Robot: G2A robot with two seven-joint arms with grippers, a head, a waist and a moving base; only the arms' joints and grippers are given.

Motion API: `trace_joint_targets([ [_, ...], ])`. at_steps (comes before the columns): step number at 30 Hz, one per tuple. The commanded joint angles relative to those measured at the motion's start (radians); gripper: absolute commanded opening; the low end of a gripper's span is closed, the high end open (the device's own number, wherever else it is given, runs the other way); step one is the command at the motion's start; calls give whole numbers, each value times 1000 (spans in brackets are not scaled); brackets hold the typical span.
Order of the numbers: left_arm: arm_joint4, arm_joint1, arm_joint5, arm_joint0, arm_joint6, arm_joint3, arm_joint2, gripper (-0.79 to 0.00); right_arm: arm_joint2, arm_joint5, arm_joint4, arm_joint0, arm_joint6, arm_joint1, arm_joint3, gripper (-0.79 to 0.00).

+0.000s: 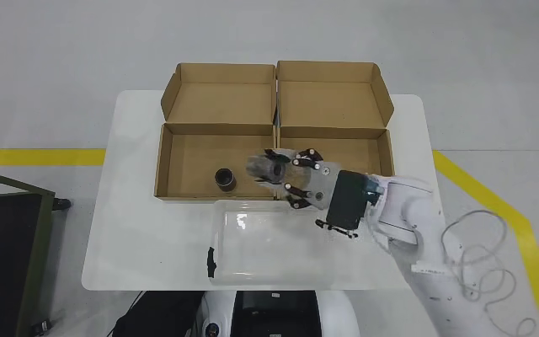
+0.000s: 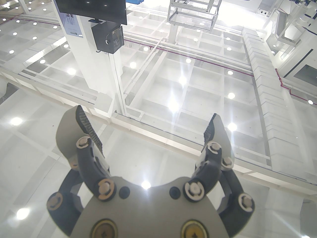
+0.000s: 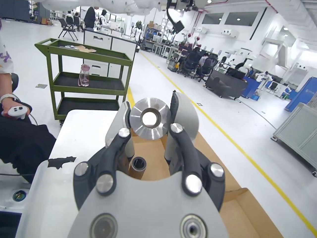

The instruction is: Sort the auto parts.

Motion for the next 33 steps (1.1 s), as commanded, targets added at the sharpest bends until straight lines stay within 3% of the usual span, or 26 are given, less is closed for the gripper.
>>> trace_joint_targets([
  [1,0,0,0,0,0,0,0,0,11,4,-11,1,-38,1,-1,-785],
  [7,0,0,0,0,0,0,0,0,37,49,-51,5,-125,2,-6,-785],
  [23,0,0,0,0,0,0,0,0,46,47,-51,53,-231,3,49,-785],
  [33,0,0,0,0,0,0,0,0,27,49,-140,18,-299,7,122,-785],
])
